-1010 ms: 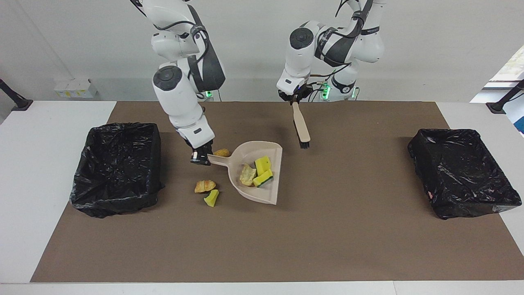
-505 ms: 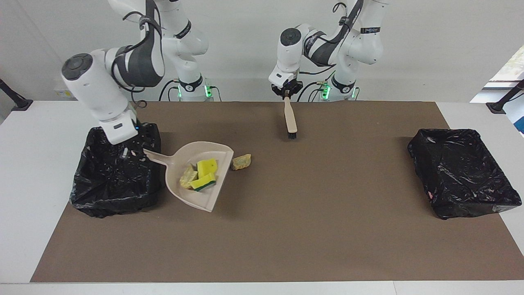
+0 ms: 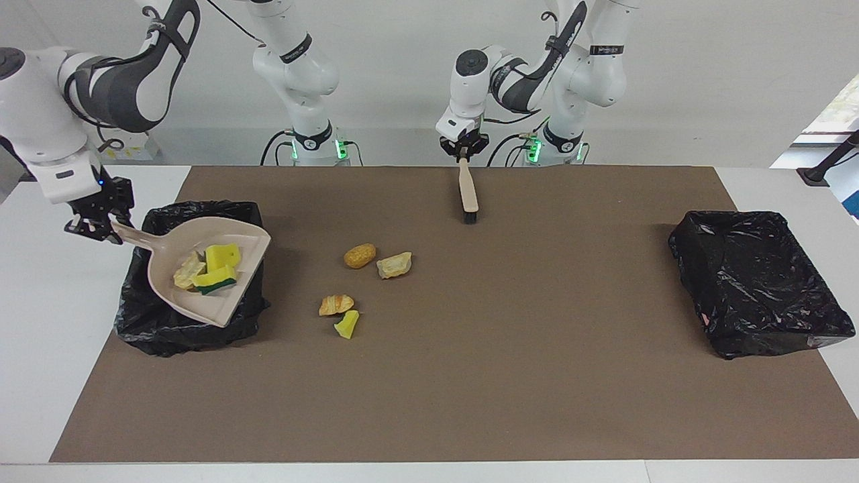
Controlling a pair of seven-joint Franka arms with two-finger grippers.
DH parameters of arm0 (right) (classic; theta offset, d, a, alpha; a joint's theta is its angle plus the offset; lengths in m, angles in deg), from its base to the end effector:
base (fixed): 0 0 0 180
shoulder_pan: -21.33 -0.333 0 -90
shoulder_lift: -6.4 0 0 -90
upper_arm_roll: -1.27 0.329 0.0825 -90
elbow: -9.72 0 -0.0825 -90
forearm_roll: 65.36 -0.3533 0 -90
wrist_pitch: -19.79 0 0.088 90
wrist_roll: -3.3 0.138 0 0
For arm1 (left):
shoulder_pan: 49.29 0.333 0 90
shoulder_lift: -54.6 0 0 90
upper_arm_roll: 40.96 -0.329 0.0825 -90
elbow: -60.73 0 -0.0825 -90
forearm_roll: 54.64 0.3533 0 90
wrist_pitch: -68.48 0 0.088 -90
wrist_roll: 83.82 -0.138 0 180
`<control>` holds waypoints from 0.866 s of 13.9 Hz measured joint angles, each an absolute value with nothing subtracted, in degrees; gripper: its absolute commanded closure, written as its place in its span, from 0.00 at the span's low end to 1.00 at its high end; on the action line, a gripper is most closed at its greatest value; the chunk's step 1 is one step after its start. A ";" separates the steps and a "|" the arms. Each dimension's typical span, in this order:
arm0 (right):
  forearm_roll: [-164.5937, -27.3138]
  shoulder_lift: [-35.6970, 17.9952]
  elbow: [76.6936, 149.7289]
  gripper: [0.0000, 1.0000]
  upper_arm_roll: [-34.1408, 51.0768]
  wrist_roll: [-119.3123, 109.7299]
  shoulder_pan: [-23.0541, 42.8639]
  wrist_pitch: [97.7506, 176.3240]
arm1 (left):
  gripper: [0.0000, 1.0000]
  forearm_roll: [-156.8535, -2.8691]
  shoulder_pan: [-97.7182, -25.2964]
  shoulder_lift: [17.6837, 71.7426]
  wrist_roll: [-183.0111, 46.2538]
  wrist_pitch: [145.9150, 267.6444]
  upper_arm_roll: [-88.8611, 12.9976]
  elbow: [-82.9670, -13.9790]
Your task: Sweep and dump trash in bin
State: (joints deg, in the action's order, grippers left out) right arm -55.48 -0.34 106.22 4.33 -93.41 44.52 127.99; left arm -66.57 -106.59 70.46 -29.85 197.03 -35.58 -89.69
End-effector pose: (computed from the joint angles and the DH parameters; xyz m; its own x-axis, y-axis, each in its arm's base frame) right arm 0.5410 -0.2187 0.5210 0.1895 0.9672 -0.1694 0.9814 -0.1812 0.0631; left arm 0.1625 -0.3358 0.3366 0.9863 -0.0069 -0.1646 -0.0101 -0.9998 -0.0189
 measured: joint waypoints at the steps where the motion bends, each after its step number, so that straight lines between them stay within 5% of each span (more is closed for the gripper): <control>1: -51.57 0.27 106.61 1.00 4.38 -93.80 44.48 127.82 | 0.84 -66.58 -106.54 70.38 -29.85 197.15 -35.85 -89.70; 3: -42.95 1.46 108.65 1.00 4.54 -93.75 44.19 127.96 | 0.49 -66.61 -105.55 70.08 -29.85 197.21 -36.30 -89.54; 5: -35.70 3.14 112.25 1.00 4.68 -91.58 44.14 129.30 | 0.41 -66.62 -103.31 69.00 -31.16 196.74 -36.56 -88.83; 7: -28.42 4.90 115.20 1.00 5.00 -88.06 43.77 130.19 | 0.03 -66.63 -100.49 67.89 -34.95 193.73 -36.68 -86.53; 12: -21.35 7.58 117.49 1.00 5.33 -83.75 39.84 129.89 | 0.00 -66.61 -93.41 67.18 -44.45 187.89 -37.03 -78.49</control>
